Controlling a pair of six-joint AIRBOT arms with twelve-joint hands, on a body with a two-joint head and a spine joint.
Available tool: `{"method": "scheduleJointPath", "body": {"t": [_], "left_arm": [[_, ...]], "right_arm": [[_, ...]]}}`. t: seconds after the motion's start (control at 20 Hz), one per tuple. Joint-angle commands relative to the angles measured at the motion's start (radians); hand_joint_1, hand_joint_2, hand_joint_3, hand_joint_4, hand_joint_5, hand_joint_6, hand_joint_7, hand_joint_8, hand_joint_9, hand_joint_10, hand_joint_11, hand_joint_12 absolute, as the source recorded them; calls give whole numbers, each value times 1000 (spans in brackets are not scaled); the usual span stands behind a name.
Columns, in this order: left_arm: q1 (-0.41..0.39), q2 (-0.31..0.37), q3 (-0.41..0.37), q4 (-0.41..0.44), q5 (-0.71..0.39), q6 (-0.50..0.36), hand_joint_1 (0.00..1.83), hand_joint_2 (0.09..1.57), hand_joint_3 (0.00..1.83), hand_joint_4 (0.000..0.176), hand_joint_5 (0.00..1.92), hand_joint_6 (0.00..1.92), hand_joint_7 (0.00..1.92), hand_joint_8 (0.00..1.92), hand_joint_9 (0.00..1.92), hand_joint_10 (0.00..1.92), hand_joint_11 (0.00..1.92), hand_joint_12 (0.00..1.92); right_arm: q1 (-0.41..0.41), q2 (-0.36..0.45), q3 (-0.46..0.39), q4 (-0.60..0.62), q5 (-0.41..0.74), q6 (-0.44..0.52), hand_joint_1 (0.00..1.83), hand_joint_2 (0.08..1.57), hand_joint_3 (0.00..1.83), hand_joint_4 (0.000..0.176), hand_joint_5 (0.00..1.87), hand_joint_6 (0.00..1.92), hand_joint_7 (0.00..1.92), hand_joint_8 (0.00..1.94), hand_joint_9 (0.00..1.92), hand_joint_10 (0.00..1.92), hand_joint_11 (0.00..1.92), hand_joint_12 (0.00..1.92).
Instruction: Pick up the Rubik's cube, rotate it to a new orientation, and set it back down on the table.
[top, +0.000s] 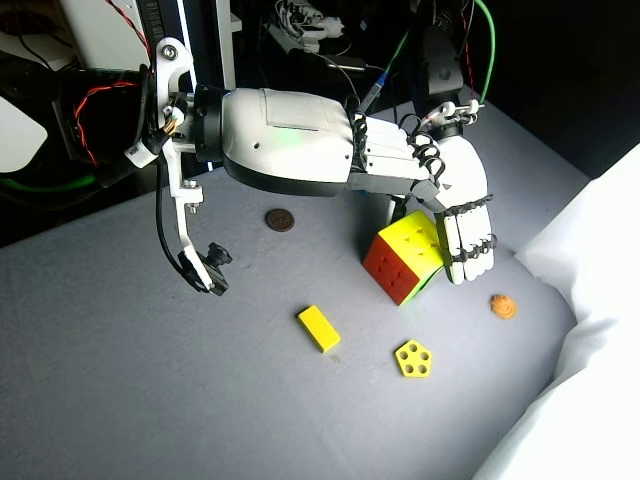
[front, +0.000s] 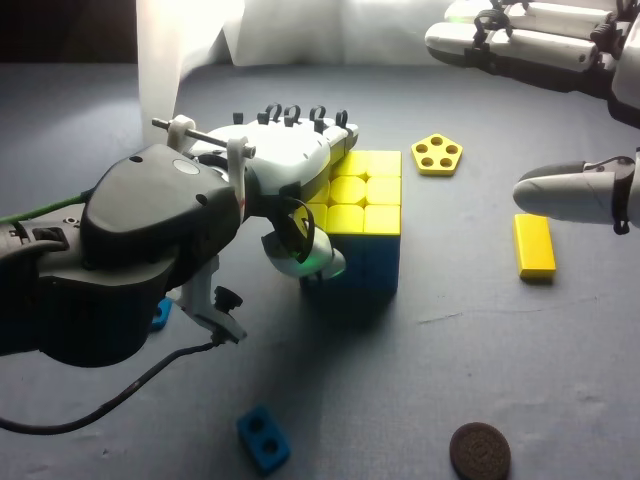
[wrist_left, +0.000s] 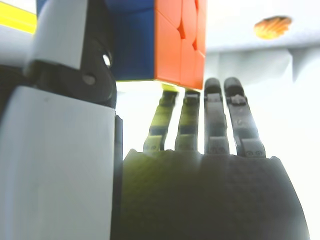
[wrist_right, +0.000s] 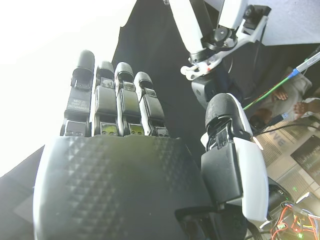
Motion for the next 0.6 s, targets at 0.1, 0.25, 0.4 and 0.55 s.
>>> {"method": "scheduleJointPath", "body": {"t": [0.1, 0.25, 0.4, 0.55], "left_arm": [[-4, -5, 6, 57, -19, 0, 950, 1139, 26, 0, 0, 0, 0, 0, 0, 0, 0, 0], [-3, -9, 9, 57, -19, 0, 889, 1115, 11, 0, 0, 0, 0, 0, 0, 0, 0, 0], [-3, -15, 12, 59, -19, 0, 928, 1128, 14, 0, 0, 0, 0, 0, 0, 0, 0, 0], [1, -18, 13, 59, -19, 0, 895, 1135, 10, 0, 0, 0, 0, 0, 0, 0, 0, 0]], "right_arm": [[10, 6, -4, 28, 121, -1, 0, 1265, 0, 0, 1, 0, 44, 2, 26, 2, 0, 50], [10, 6, -4, 27, 122, -2, 0, 1263, 0, 0, 0, 0, 24, 3, 5, 1, 0, 0], [10, 6, -4, 26, 124, -2, 0, 1256, 0, 0, 0, 0, 17, 3, 7, 3, 0, 0], [9, 6, -4, 26, 124, -2, 0, 1256, 0, 0, 0, 0, 8, 0, 1, 0, 0, 0]]}}
